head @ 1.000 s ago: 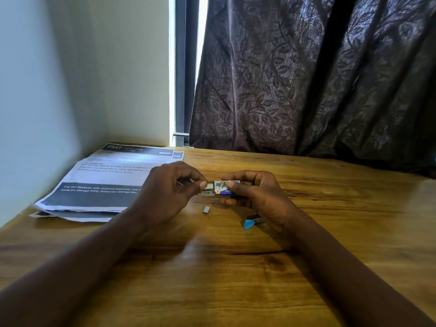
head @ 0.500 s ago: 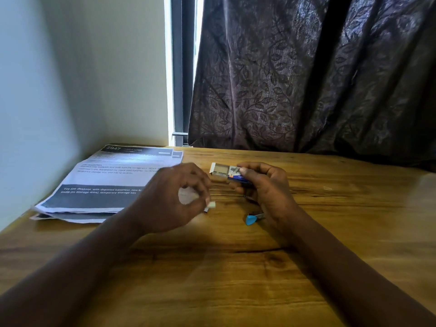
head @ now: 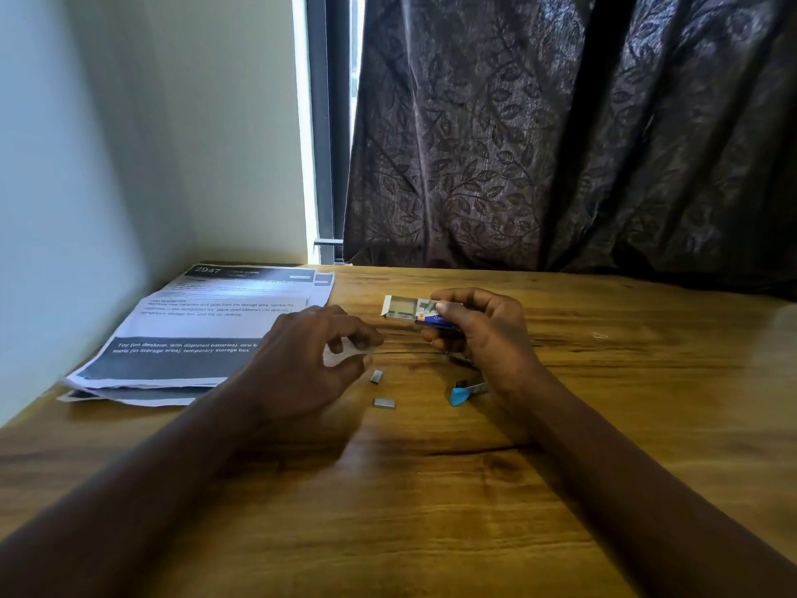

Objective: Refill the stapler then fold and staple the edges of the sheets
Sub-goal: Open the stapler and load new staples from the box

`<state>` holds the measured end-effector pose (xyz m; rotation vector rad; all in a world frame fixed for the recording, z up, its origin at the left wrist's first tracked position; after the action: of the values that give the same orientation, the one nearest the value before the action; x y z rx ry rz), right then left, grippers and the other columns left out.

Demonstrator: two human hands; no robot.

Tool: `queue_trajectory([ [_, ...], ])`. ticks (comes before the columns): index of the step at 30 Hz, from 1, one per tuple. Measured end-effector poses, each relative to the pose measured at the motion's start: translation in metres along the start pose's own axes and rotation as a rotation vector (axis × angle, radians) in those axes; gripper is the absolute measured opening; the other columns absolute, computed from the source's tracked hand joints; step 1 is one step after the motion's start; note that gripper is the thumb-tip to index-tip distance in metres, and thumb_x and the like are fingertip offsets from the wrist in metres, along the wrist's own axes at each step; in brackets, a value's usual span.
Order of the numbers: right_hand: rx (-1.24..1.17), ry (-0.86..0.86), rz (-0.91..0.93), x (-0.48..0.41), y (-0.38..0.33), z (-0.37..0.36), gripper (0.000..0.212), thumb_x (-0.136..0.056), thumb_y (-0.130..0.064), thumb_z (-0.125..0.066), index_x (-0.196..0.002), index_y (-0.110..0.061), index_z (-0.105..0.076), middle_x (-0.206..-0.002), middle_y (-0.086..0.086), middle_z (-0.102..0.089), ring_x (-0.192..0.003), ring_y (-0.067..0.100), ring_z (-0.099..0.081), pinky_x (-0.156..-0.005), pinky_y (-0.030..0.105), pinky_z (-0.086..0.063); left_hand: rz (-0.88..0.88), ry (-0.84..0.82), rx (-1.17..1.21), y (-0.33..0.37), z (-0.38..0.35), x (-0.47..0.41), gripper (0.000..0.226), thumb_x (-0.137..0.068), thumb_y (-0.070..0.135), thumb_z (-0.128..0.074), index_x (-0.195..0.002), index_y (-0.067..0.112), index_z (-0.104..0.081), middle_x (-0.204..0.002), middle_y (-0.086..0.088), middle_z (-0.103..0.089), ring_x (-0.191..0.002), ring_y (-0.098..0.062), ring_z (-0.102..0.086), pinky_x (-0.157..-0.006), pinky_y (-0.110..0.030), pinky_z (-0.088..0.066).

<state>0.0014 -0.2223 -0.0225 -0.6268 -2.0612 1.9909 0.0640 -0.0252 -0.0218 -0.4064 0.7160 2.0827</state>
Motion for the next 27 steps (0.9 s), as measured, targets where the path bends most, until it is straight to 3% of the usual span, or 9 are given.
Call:
queue_trajectory([
  [5, 0.025, -0.018, 0.014, 0.003, -0.001, -0.004, 0.013, -0.097, -0.009, -0.066, -0.107, -0.007, -0.074, -0.097, 0.015, -0.077, -0.069, 0.016, -0.075, -0.06, 0.022, -0.061, 0.028, -0.121, -0.084, -0.001, -0.011, 0.003, 0.03, -0.085, 0.055, -0.069, -0.113, 0.043, -0.072, -0.096, 0.028, -0.059, -0.082, 0.009, -0.054, -0.069, -0.02, -0.039],
  [9, -0.027, -0.049, 0.021, 0.007, 0.0, -0.009, 0.015, -0.095, -0.006, -0.067, -0.109, -0.003, -0.072, -0.096, 0.016, -0.078, -0.068, 0.016, -0.075, -0.064, 0.025, -0.062, 0.067, -0.115, -0.028, -0.002, -0.01, 0.003, 0.019, -0.081, 0.051, -0.076, -0.097, 0.042, -0.073, -0.09, 0.023, -0.064, -0.077, 0.001, -0.06, -0.071, -0.026, -0.048],
  [12, -0.065, -0.057, 0.012, 0.008, 0.001, -0.011, 0.016, -0.094, -0.005, -0.069, -0.109, -0.002, -0.072, -0.096, 0.016, -0.077, -0.069, 0.018, -0.076, -0.066, 0.026, -0.064, 0.019, -0.023, 0.025, 0.005, -0.002, 0.002, 0.019, -0.079, 0.047, -0.08, -0.094, 0.037, -0.074, -0.088, 0.019, -0.066, -0.076, -0.004, -0.061, -0.07, -0.029, -0.052],
  [14, -0.103, -0.073, -0.004, 0.008, 0.001, -0.013, 0.018, -0.093, -0.004, -0.07, -0.11, -0.003, -0.071, -0.1, 0.017, -0.077, -0.074, 0.02, -0.077, -0.067, 0.025, -0.064, -0.065, 0.123, 0.083, 0.019, 0.013, 0.003, 0.015, -0.081, 0.039, -0.081, -0.093, 0.031, -0.076, -0.088, 0.019, -0.067, -0.073, -0.008, -0.063, -0.066, -0.029, -0.053],
  [19, -0.266, -0.137, -0.098, 0.01, 0.006, -0.02, 0.026, -0.09, 0.005, -0.068, -0.116, 0.0, -0.067, -0.108, 0.023, -0.075, -0.098, 0.037, -0.075, -0.074, 0.033, -0.065, -0.108, 0.447, 0.026, 0.028, 0.044, 0.008, 0.014, -0.084, 0.032, -0.08, -0.094, 0.023, -0.077, -0.084, 0.013, -0.064, -0.067, -0.012, -0.06, -0.067, -0.033, -0.052],
  [24, -0.326, -0.228, -0.141, 0.019, 0.01, -0.037, 0.03, -0.09, 0.007, -0.067, -0.12, 0.002, -0.065, -0.111, 0.025, -0.074, -0.1, 0.04, -0.074, -0.074, 0.034, -0.065, -0.075, 0.477, -0.053, 0.024, 0.048, 0.006, 0.019, -0.083, 0.035, -0.077, -0.099, 0.024, -0.077, -0.089, 0.012, -0.062, -0.071, -0.007, -0.057, -0.069, -0.037, -0.049],
  [27, -0.325, -0.251, -0.127, 0.021, 0.009, -0.04, 0.031, -0.09, 0.008, -0.067, -0.12, 0.001, -0.066, -0.116, 0.026, -0.071, -0.102, 0.036, -0.074, -0.072, 0.031, -0.064, -0.086, 0.441, -0.082, 0.026, 0.045, 0.003, 0.02, -0.084, 0.037, -0.075, -0.097, 0.022, -0.079, -0.089, 0.013, -0.063, -0.074, -0.004, -0.052, -0.072, -0.021, -0.041],
])
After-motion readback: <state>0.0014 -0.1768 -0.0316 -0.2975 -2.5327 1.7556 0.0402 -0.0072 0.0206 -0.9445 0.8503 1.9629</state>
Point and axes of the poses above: each hand's wrist, its own x-axis away from the middle knuckle, its own z-axis out of the back of the hand, y = z × x, the point moved 7 cm from there along -x, towards the middle knuckle
